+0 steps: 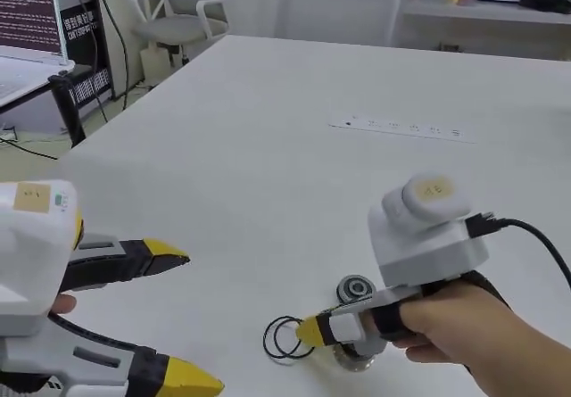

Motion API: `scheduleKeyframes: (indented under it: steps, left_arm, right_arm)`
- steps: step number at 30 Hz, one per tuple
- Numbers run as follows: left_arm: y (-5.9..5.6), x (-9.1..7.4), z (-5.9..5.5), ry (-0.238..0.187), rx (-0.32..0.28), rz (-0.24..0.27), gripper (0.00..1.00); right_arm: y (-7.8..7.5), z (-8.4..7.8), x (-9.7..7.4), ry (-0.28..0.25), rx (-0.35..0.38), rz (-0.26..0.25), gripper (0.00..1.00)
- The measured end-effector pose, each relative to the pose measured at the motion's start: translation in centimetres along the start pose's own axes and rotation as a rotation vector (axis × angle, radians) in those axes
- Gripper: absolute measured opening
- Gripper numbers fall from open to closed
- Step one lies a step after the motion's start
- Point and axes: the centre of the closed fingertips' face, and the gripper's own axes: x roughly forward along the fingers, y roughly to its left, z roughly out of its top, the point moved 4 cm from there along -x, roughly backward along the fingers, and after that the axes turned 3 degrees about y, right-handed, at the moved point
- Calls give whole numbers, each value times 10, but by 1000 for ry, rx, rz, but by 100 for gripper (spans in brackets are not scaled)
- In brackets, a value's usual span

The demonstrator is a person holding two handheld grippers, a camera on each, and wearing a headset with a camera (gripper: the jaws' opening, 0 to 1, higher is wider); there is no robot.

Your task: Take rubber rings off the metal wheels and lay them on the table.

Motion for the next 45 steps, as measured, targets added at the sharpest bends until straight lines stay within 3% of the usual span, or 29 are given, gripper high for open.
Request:
scheduleKeyframes:
  steps: [6,16,20,31,39,44,45]
  left_arm:
    - [0,0,0,-3,-3,2,79]
    - [1,-1,-1,1,-4,6,76]
    - [1,-1,-1,4,-1,6,76]
    - [1,-1,-2,12,-3,6,76]
    - [0,0,-2,16,-7,4,76]
    - [-1,0,2,5,-9,2,77]
    - [0,-1,8,-10,12,16,76]
  right_arm:
    - [2,0,1,9,-34,-4,5]
    - [2,0,1,51,-207,-74,11]
    - [2,2,-1,42,-217,-79,12]
    - [-13,22,-27,-78,-172,-97,14]
    - [-29,36,-52,-192,-112,-129,15]
    - [-42,39,-65,-240,-80,-160,16]
    - [-41,39,-68,-251,-69,-166,16]
